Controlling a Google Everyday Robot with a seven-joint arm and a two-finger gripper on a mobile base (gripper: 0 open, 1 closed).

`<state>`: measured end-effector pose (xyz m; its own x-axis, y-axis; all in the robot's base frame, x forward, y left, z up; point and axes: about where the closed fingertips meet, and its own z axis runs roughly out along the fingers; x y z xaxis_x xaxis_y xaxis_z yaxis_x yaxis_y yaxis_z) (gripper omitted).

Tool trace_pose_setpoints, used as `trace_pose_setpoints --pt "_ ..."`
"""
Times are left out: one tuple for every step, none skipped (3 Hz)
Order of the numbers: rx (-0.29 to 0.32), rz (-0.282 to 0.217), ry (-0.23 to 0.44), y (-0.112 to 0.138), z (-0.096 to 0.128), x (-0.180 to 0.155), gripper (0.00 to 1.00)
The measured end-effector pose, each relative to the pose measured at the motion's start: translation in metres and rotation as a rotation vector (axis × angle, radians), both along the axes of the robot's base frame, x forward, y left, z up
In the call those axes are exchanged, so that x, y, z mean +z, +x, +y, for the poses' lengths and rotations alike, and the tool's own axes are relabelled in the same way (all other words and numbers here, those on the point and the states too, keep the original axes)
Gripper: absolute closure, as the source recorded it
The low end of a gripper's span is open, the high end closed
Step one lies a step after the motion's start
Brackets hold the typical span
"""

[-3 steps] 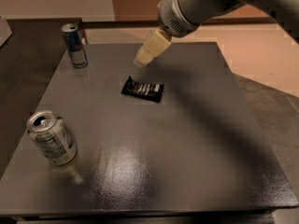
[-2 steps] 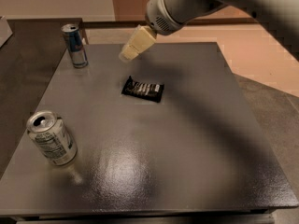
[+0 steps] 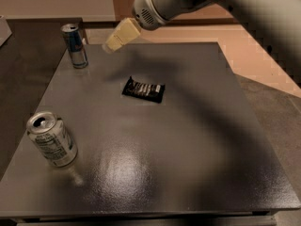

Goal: Pick redbull can

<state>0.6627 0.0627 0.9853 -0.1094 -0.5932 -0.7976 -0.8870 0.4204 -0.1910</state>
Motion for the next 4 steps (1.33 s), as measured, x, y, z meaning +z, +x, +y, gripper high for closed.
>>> trace_pose_setpoints --pt "0.022 0.05 0.063 0.011 0.008 -0.006 0.0" --pt "0.034 0.074 0.094 0.016 0.012 -0.008 0.0" --pt "0.034 0.074 0.094 0.016 0.012 -0.008 0.0" --pt "0.013 0.053 0.077 0.03 0.024 -0.024 0.0"
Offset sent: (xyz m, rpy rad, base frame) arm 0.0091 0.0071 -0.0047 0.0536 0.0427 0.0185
